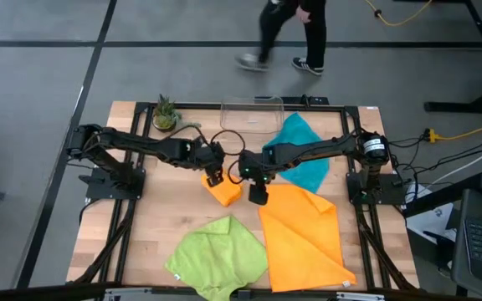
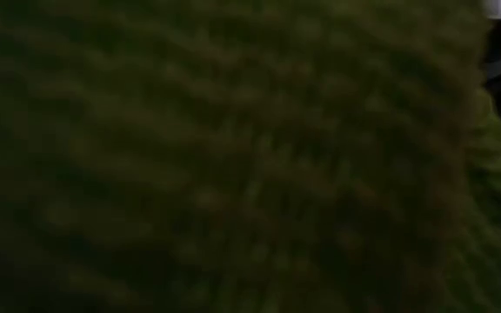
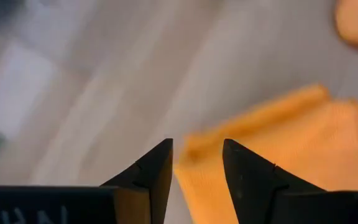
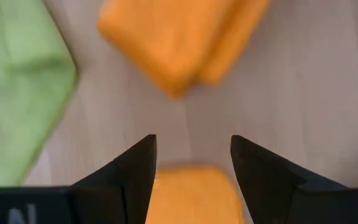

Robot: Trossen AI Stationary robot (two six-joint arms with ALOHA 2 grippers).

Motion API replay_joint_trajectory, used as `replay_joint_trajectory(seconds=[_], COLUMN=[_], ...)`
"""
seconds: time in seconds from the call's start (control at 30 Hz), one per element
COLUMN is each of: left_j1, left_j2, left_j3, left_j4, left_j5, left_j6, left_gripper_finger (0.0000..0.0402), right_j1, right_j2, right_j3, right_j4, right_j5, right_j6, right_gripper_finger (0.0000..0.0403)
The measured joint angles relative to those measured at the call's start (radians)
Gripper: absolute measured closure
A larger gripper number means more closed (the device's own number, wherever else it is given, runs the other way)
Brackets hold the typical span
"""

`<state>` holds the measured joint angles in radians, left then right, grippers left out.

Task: Fold microfiber towels
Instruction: Put the folded orange microfiber cloth into the transparent bin

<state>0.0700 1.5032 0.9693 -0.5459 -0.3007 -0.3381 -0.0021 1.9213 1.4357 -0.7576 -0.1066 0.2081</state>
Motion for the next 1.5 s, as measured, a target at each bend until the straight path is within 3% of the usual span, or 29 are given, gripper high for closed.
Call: replay_joint_trajectory(seconds=[0.13,0.27,0.53,0.83,1.03,1.17,1.3,1.5], left_j1=[-0.056,-0.122,-0.192,-0.194,-0.205,-0.204,-0.206,-0.23], left_j2=[0.0,0.011,0.014,0.013,0.006,0.006,0.006,0.015], left_j3=[0.002,-0.007,-0.081,-0.15,-0.15,-0.15,-0.15,-0.149], left_j4=[-0.087,-0.072,-0.125,-0.129,-0.124,-0.117,-0.102,-0.062], left_j5=[0.018,0.058,-0.044,-0.048,-0.057,-0.057,-0.057,0.002], left_j6=[-0.16,-0.304,-0.484,-0.527,-0.526,-0.526,-0.52,-0.472], left_gripper_finger=[0.0266,0.0266,0.0266,0.0266,0.0266,0.0266,0.0266,0.0266], right_j1=[0.001,0.001,0.017,0.067,0.034,0.005,-0.013,-0.029], right_j2=[0.0,-0.001,-0.001,-0.002,-0.083,-0.227,-0.401,-0.548], right_j3=[0.0,0.0,0.0,0.0,-0.006,-0.086,-0.27,-0.554], right_j4=[-0.081,-0.102,-0.277,-0.345,-0.401,-0.288,0.007,0.43], right_j5=[0.005,0.008,0.009,0.002,-0.008,0.001,0.015,-0.09], right_j6=[-0.007,-0.067,-0.111,-0.268,-0.258,-0.229,-0.184,-0.042], right_gripper_finger=[0.0194,0.0194,0.0194,0.0194,0.0194,0.0194,0.0194,0.0194])
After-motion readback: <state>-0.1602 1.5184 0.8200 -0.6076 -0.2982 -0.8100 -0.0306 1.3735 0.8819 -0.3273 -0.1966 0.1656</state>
